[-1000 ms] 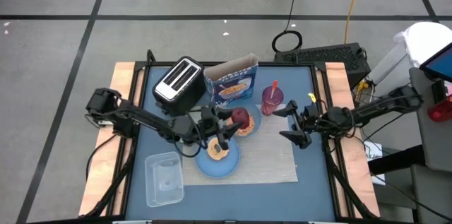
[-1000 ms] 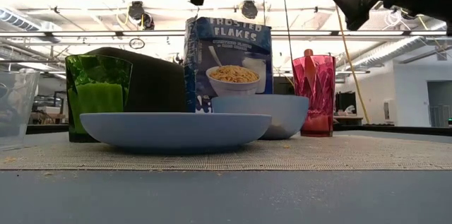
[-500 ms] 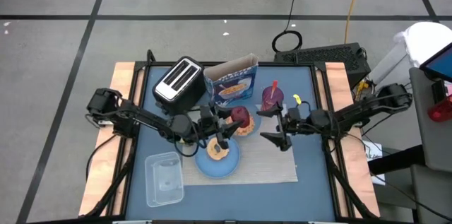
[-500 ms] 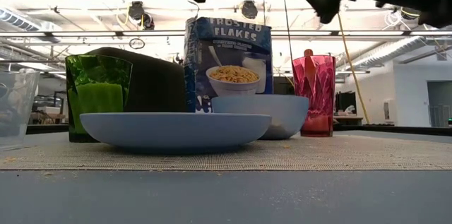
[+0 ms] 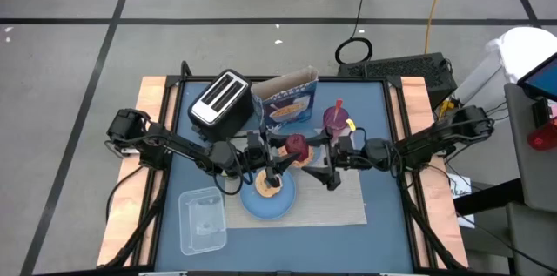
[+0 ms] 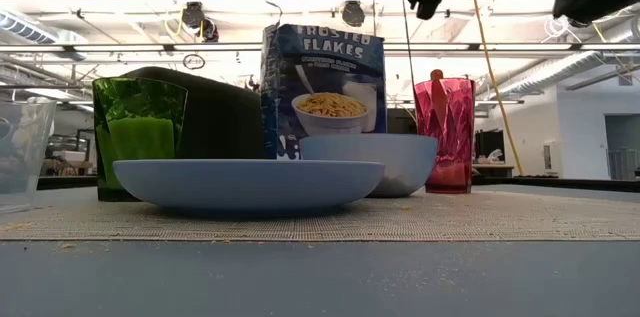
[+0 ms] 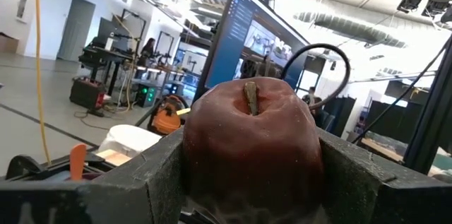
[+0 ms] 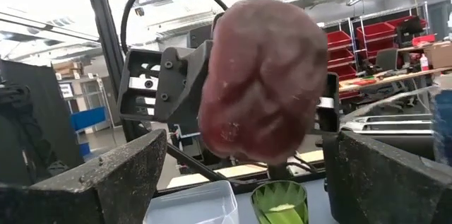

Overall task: Arrange a breakfast setting
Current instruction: Put the apple on the top left of the gray placemat

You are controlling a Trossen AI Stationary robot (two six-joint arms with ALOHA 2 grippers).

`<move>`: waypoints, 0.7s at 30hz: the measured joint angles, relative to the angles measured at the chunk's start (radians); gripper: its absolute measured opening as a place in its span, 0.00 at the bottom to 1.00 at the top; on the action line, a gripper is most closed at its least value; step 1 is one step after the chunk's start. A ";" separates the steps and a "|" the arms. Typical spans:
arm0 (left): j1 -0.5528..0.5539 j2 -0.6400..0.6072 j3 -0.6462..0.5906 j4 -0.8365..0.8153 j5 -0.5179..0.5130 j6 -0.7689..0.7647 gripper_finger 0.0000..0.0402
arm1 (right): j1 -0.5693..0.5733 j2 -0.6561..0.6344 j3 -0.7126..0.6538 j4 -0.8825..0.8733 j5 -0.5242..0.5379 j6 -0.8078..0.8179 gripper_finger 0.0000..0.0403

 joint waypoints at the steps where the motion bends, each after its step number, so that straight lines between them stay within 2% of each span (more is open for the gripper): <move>1: 0.000 0.000 0.000 0.000 0.000 0.000 0.64 | 0.000 0.010 0.010 0.000 0.000 0.000 0.98; 8: -0.001 0.000 0.000 0.000 0.000 0.003 0.64 | 0.000 0.039 0.026 0.056 0.001 0.000 0.97; 11: -0.001 0.000 0.000 -0.001 0.000 0.003 0.64 | 0.000 0.045 0.026 0.088 0.001 -0.007 0.94; 21: -0.001 0.000 0.000 -0.001 0.000 0.006 0.64 | -0.001 0.045 0.026 0.089 0.003 0.001 0.67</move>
